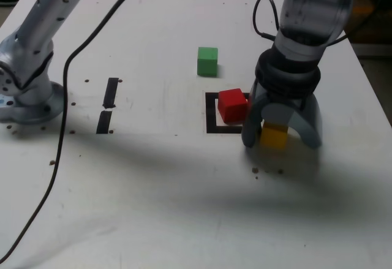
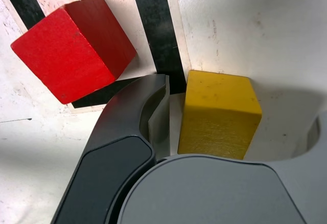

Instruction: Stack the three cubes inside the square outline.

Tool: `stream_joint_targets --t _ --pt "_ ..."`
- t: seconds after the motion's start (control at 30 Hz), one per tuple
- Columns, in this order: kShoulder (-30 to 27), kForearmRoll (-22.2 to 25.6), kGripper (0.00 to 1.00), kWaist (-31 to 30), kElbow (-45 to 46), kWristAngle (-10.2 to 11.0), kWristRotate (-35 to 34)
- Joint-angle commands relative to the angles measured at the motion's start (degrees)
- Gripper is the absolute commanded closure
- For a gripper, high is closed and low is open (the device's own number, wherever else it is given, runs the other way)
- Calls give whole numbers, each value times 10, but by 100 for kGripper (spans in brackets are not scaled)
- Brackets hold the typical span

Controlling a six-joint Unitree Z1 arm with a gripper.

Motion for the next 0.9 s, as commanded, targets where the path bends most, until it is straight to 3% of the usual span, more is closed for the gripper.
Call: stream_joint_targets --t 0.0,0.1,0.37,0.5,0.63,0.87 --pt "1 0 12 2 -4 0 1" --pt "2 1 21 3 -4 0 1" --pt "-3 -4 62 4 -6 2 1" --pt "-8 -15 77 4 -8 6 2" --pt "-13 -24 84 4 -9 9 4" --pt "-41 -13 87 -4 -18 23 -2"
